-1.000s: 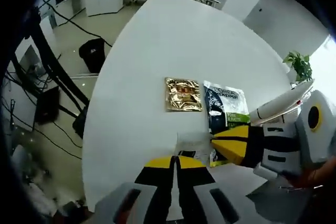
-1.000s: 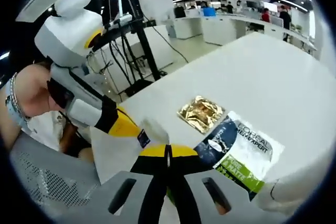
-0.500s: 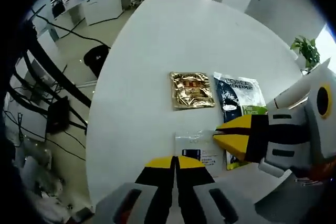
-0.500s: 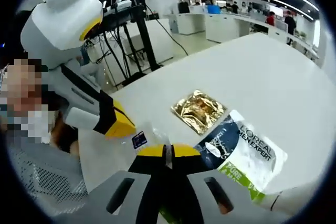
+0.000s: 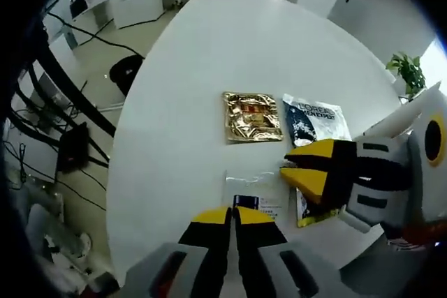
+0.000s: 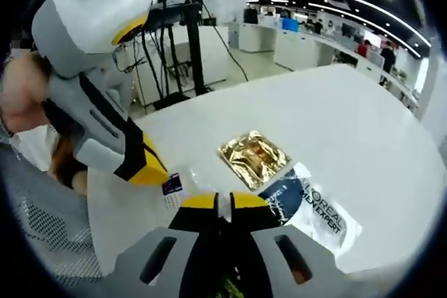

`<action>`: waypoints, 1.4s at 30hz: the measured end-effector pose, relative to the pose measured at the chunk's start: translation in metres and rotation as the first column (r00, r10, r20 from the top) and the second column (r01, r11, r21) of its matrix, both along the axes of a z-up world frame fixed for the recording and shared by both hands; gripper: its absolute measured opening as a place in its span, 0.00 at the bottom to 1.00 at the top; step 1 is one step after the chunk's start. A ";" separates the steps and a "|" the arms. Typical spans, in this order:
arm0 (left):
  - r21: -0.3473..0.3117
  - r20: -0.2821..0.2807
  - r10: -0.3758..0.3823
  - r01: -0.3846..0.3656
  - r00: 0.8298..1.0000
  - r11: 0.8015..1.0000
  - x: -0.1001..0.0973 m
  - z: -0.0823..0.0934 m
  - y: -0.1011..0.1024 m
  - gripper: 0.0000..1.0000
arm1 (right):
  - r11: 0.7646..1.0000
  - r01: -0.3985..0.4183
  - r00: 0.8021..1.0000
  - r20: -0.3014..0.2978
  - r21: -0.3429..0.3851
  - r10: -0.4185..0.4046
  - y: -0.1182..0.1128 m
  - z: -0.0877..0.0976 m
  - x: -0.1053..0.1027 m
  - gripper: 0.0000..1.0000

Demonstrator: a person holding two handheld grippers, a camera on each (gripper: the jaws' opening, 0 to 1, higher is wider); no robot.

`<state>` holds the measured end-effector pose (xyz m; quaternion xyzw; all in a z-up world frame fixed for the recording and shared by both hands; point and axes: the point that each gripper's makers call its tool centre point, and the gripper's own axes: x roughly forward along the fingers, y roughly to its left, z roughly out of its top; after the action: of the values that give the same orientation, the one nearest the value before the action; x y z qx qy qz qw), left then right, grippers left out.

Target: Arrange the skincare products in the storage area until every visible bottle or jar stands upright without overlapping.

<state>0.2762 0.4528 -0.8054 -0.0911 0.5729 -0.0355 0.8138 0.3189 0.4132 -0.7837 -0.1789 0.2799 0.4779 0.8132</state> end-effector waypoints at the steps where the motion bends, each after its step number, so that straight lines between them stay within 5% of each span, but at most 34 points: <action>1: -0.002 -0.001 0.003 -0.003 1.000 1.000 0.000 0.000 -0.001 0.03 | 0.998 -0.050 0.999 -0.012 0.026 0.050 0.007 0.004 -0.012 0.01; 6: -0.009 -0.001 0.012 -0.012 1.000 1.000 0.000 0.000 -0.001 0.03 | 0.987 -0.159 0.979 -0.121 0.028 0.161 0.017 -0.011 -0.053 0.01; 8: -0.021 0.000 0.020 -0.020 1.000 1.000 0.000 0.000 -0.002 0.03 | 0.988 -0.151 0.983 -0.110 -0.012 0.149 0.013 -0.020 -0.052 0.00; 24: -0.065 -0.013 0.025 -0.025 1.000 0.998 -0.001 -0.001 -0.008 0.03 | 0.997 -0.078 0.992 -0.104 -0.003 0.078 0.000 -0.020 -0.022 0.00; 42: -0.066 0.004 -0.001 0.001 1.000 0.998 -0.001 0.004 -0.012 0.08 | 0.998 -0.064 0.993 -0.101 -0.014 0.062 0.001 -0.020 -0.018 0.00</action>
<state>0.2754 0.4412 -0.8010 -0.1174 0.5699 -0.0548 0.8115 0.3012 0.4143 -0.8036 -0.1705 0.3186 0.5094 0.7810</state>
